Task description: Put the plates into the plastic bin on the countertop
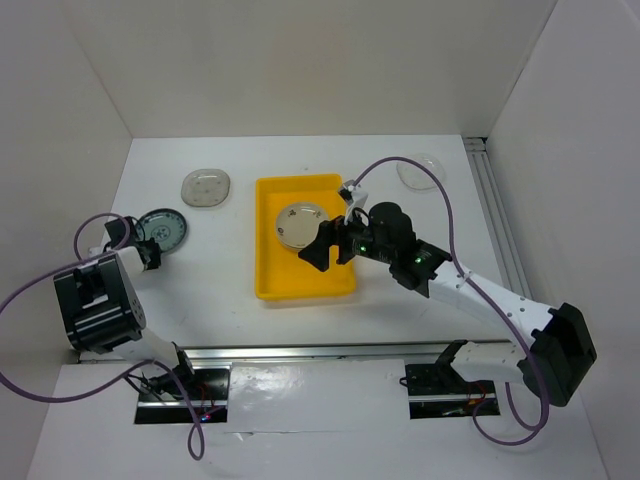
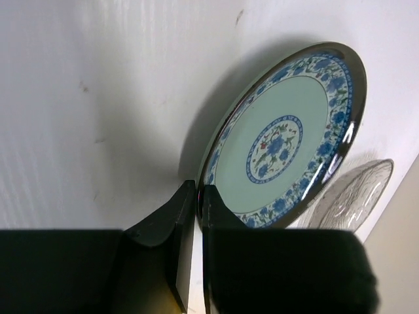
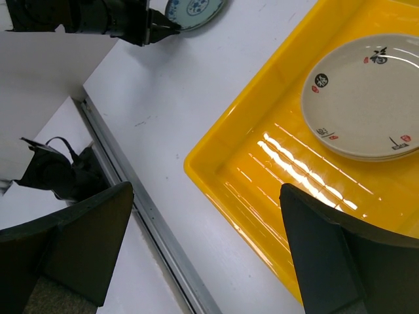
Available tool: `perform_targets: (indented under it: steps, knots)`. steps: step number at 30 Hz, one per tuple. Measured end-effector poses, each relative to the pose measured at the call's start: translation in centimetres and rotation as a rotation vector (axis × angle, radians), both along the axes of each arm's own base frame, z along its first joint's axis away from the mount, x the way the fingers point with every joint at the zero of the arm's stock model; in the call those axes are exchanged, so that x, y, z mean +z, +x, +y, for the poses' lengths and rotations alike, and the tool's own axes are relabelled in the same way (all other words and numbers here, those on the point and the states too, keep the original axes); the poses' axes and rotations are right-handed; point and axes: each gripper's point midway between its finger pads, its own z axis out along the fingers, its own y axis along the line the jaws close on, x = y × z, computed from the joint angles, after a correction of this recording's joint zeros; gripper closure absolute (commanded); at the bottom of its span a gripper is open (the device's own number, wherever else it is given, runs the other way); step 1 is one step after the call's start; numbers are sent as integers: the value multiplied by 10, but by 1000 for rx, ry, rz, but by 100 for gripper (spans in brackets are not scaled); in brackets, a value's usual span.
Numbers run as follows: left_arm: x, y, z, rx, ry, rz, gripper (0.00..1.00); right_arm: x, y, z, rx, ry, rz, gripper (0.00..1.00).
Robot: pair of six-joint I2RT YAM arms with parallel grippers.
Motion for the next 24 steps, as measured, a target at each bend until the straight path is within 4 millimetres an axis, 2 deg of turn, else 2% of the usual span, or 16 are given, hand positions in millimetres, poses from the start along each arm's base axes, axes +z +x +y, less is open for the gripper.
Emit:
perform_targets:
  steps: [3, 5, 6, 9, 11, 13, 15, 16, 21, 24]
  knots:
    - [14, -8, -4, -3, 0, 2, 100, 0, 2, -2, -13, -5, -2, 0]
    - [35, -15, -7, -14, 26, -21, 100, 0, 2, -3, -20, -9, -3, 0]
    - [47, -19, -9, -18, 42, -41, 100, 1, 2, -5, -28, -9, -6, 0]
    - [100, -27, -20, -61, 130, -158, 100, 6, 4, -11, -53, -6, -17, 0]
    - [131, -26, -35, -130, 193, -238, 100, 10, 6, -17, -78, -5, -25, 0]
    - [154, -19, -65, -253, 227, -311, 100, 14, 12, -25, -113, -4, -33, 0]
    - [160, -9, -103, -410, 226, -342, 100, 15, 19, -35, -155, -9, -34, 0]
    - [158, -2, -120, -490, 216, -344, 100, 15, 24, -42, -184, -14, -32, 0]
    - [139, 53, -236, -970, 137, -313, 100, 12, 47, -78, -317, -26, -6, 0]
    - [127, 65, -289, -1155, 110, -320, 100, 19, 51, -96, -366, -14, -7, 0]
